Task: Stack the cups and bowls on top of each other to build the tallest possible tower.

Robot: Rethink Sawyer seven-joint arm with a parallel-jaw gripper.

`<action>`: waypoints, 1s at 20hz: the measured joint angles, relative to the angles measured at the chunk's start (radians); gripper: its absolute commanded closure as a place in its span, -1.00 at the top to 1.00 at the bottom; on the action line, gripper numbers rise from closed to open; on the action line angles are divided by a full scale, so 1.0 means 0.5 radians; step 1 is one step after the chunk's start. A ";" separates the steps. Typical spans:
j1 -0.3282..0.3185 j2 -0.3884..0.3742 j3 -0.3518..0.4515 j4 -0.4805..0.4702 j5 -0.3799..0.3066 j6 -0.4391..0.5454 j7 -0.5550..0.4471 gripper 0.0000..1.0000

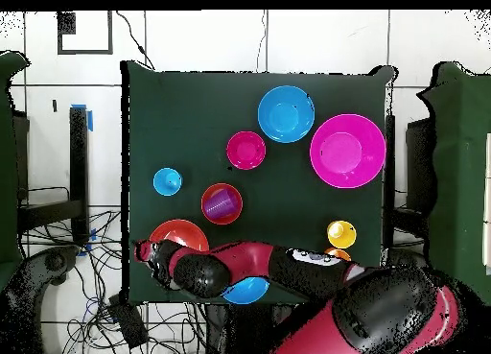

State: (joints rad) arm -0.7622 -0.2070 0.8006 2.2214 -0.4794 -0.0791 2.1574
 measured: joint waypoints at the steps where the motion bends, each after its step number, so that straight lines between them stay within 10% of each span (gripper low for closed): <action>1: -0.068 0.086 0.074 0.009 -0.015 0.044 0.000 1.00; 9: -0.262 0.410 0.358 0.132 -0.072 0.203 0.000 1.00; 20: -0.419 0.288 0.642 0.335 -0.061 0.320 0.000 1.00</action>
State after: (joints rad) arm -0.9715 -0.0632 1.1216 2.3887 -0.5101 0.0810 2.1574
